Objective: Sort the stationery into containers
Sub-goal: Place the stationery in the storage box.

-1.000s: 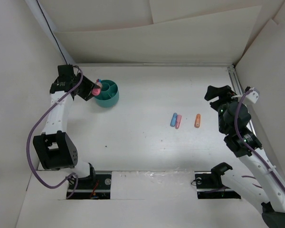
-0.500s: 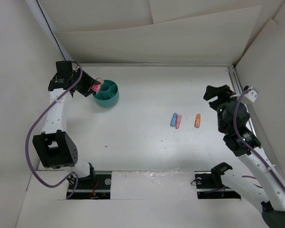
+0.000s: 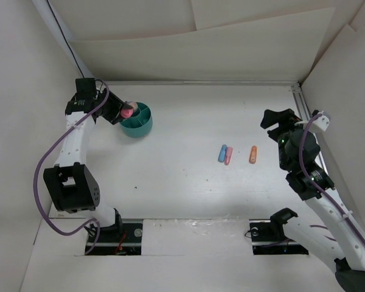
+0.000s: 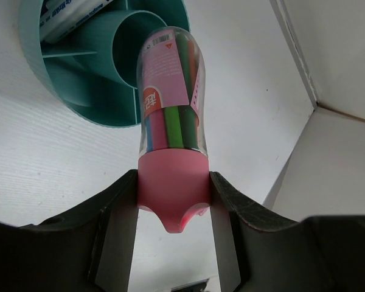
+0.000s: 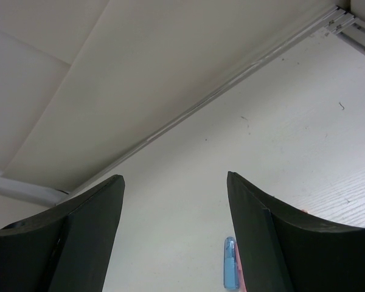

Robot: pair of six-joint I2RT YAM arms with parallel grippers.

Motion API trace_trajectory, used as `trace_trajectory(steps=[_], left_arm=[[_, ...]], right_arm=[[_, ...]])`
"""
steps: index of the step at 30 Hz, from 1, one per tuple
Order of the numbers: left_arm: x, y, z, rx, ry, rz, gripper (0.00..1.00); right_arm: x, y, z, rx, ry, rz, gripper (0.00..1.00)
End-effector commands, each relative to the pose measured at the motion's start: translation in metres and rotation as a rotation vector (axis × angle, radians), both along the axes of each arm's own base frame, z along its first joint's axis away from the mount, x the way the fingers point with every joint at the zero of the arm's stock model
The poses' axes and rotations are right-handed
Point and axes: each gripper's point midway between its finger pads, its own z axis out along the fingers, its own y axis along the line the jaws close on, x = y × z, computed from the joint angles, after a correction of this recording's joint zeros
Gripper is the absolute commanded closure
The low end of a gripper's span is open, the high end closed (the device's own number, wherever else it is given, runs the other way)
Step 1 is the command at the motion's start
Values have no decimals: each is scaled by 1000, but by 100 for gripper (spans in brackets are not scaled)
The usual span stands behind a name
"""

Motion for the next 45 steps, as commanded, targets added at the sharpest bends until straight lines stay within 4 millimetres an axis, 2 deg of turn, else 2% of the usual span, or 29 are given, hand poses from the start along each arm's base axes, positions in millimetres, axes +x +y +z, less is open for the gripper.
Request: trace_trajectory(steps=[1,4,8,14,19,27,33,40,45], left_arm=[[7,-2,9,14,-59,-22,83],[8,-1,9,20,-58,-15,83],[7,-2,-1,12,-39,-22,82],[6,-2,-3,17,-32,-28,82],[1,-1,-3,35,-26,-34,77],[5,0,1,36,-37,-34,75],[3,1,-6,46,-11,-34,74],[3,3,-7,59,-13,-34,63],[5,3,-3,60,-22,-34,63]], right_arm=[[1,0,9,9,-41,5,26],[1,0,9,9,-41,5,26],[2,0,5,5,-32,5,26],[2,0,5,5,-32,5,26],[2,0,7,9,-41,5,26],[2,0,7,9,-41,5,26],[2,0,7,9,-41,5,26],[2,0,7,9,-41,5,26],[2,2,7,9,-41,14,26]])
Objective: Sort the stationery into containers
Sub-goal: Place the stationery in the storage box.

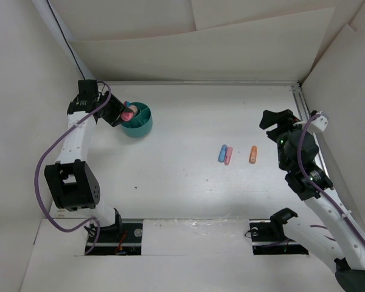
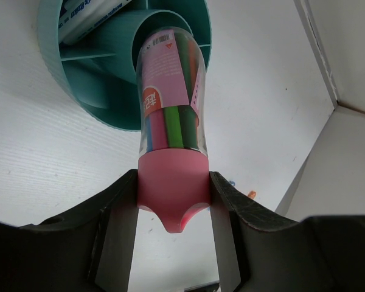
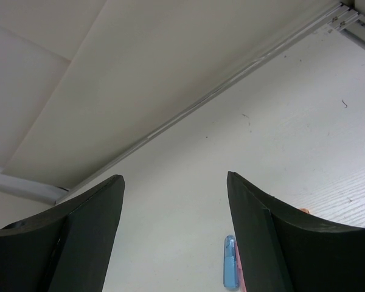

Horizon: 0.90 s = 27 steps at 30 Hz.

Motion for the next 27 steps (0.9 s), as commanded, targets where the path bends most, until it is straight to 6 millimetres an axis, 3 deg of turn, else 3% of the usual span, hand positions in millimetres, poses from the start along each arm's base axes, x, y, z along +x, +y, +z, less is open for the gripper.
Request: trace_trajectory(steps=[1,11,14,22,27], left_arm=[[9,1,18,10,-58,-7,63],[21,-1,41,-5,-116,-12,55],[20,-1,39,-6,-107,-12,50],[21,-1,43,2,-119,-18,49],[26,4,70,32,-203,4,49]], right_arm=[[1,0,12,10,-43,3,26],[-1,-1,14,14,-51,3,26],[-1,-1,14,14,-51,3,26],[-1,0,14,14,-51,12,26],[-1,0,14,14,-51,12,26]])
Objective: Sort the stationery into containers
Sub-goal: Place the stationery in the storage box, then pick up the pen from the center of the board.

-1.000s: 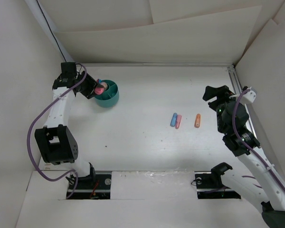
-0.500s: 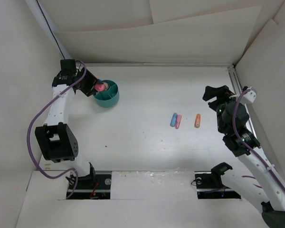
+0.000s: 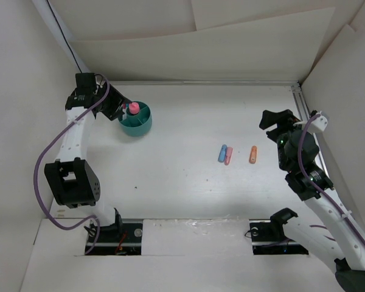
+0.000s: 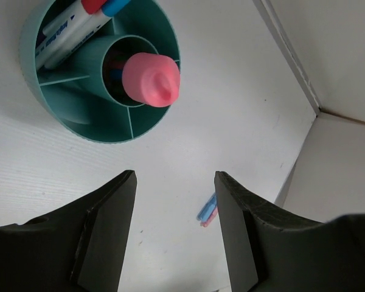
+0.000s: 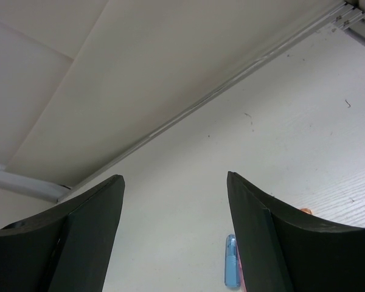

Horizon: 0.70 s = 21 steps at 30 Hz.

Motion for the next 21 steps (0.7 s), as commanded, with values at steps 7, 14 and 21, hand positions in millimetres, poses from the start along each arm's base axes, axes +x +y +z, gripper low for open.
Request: trace_trajectory(steps=[7,14,21], left_arm=[[-14,-67,100,193,-446,-141,73],[-59,-198,24,277,-440,-392,90],[-90,-315,-70,353,-345,-649,96]], right_arm=[[5,1,8,4,-32,2,64],[7,0,5,-10,-21,-11,96],[1,-11,10,10,-43,-58,84]])
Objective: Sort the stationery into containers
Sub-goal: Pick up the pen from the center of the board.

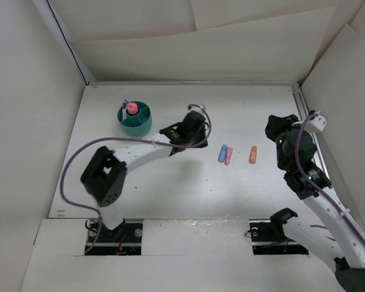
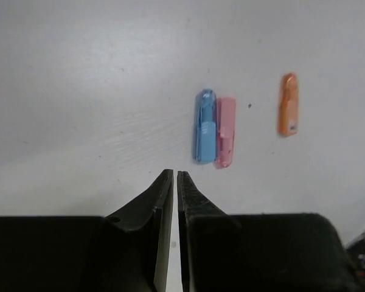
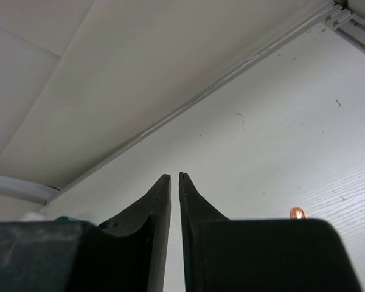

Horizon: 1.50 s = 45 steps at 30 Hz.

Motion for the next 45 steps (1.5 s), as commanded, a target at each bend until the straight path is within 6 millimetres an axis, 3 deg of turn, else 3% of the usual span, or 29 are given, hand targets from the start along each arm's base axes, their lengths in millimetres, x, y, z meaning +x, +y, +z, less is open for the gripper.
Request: trace_trajectory(steps=[1,2,4,5,6,10,12,21,22,25,27,32,36,42,45], left_arm=[[-4,-39,-32,66,-15,-53,96],[-16,-56,-40,87,-15,-105,96],[-19,-76,-42,100,-34,-129,92],[-29,-86,-57,135,-31,-162,90],[-29,-96,-54,133,-55,-176,83],[-30,-112,-67,150,-50,-190,64],[-27,-115,-70,151,-49,-190,62],[-4,-116,-63,203,-120,-127,61],[-2,-114,-73,237,-120,-125,61],[4,-114,-69,255,-136,-111,62],[7,-114,-79,281,-136,-110,64],[13,-116,-81,306,-143,-100,66],[16,-110,-100,341,-117,-96,67],[21,-112,-100,322,-113,-100,67],[24,-108,-111,338,-99,-94,67]], right_arm=[[-4,-10,17,30,-67,-41,82],[-4,-10,17,30,-67,-41,77],[-4,-10,17,30,-67,-41,71],[-4,-10,17,30,-67,-41,67],[-6,-11,20,34,-75,-41,65],[-6,-11,20,34,-75,-41,59],[-8,-12,22,39,-83,-41,58],[-6,-9,20,34,-75,-32,57],[-6,-9,20,34,-75,-32,57],[-6,-9,20,34,-75,-32,57],[-6,-9,20,34,-75,-32,57],[-6,-9,20,34,-75,-32,57],[-6,-9,20,34,-75,-32,57],[-6,-8,20,34,-75,-23,57],[-4,-5,17,30,-67,-14,57]])
